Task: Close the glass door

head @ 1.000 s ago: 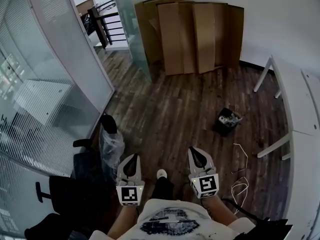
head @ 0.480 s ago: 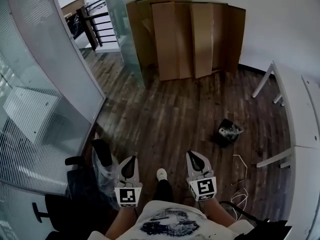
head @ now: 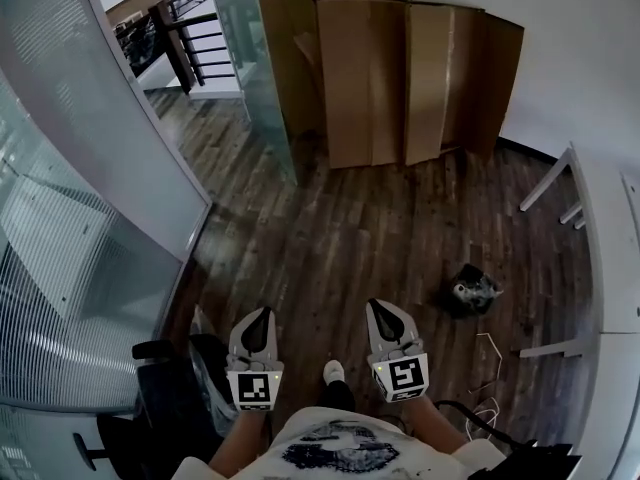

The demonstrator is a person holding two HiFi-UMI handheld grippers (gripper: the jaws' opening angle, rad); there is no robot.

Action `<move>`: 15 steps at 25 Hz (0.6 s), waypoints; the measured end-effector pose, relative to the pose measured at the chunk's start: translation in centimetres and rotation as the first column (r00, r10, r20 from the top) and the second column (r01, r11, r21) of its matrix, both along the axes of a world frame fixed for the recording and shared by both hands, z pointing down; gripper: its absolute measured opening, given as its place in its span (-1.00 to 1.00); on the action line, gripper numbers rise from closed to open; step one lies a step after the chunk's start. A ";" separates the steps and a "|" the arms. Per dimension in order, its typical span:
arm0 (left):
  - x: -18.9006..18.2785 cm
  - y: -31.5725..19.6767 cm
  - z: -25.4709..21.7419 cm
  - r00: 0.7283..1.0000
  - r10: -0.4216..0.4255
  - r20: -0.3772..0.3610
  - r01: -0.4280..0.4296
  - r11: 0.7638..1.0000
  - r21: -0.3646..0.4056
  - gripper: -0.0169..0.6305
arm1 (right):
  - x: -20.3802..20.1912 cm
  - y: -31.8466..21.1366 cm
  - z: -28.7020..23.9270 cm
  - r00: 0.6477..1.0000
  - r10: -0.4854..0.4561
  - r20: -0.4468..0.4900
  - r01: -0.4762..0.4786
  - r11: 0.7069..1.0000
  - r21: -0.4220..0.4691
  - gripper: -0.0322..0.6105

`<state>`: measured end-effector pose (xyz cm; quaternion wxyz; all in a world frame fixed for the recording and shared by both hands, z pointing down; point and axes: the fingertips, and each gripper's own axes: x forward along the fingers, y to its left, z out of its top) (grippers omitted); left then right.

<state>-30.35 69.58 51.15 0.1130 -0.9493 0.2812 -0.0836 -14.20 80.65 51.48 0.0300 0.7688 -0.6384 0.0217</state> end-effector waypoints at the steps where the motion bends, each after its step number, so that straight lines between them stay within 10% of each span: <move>1: 0.3 -0.9 0.1 1.000 0.002 -0.003 -0.002 1.000 -0.003 -0.95 | 0.3 -0.9 0.3 1.000 0.000 0.003 0.000 1.000 -0.006 -0.88; 15: 2.3 -8.0 0.1 1.000 -0.017 0.017 0.018 0.999 -0.036 -0.95 | 2.6 -9.2 2.0 0.999 -0.030 0.015 0.031 0.998 -0.057 -0.88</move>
